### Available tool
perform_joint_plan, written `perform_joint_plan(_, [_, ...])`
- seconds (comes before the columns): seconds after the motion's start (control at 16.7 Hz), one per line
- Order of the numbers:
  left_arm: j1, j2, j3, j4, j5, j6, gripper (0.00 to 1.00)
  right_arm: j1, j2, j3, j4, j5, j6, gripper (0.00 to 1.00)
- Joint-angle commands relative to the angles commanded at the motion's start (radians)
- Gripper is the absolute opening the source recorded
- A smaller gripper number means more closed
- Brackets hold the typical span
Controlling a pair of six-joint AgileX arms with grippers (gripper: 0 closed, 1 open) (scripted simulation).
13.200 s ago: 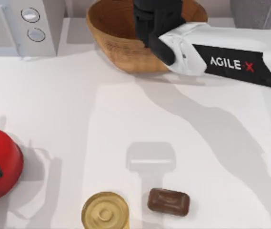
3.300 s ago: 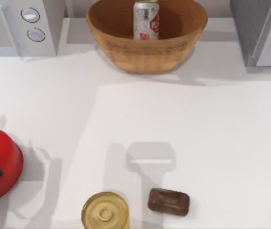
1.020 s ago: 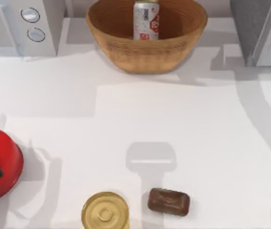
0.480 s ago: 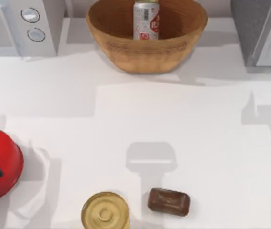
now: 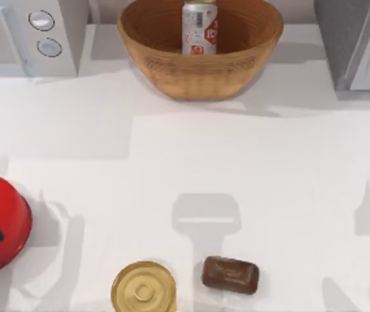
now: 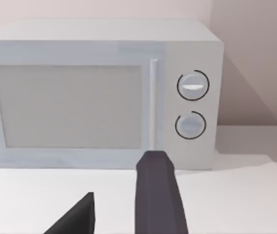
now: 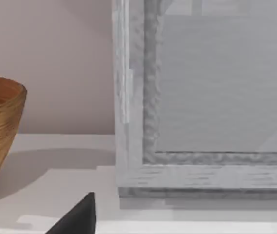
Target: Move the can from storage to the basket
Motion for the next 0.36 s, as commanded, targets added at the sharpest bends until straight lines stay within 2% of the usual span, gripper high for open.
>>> perform_joint_plan(0.18, [0.000, 0.000, 0.000, 0.000, 0.000, 0.000, 1.00, -0.025, -0.104, -0.124, 0.031, -0.027, 0.000, 1.00])
perform_joint_plan(0.36, [0.000, 0.000, 0.000, 0.000, 0.000, 0.000, 1.00, -0.032, -0.130, -0.153, 0.039, -0.034, 0.000, 1.00])
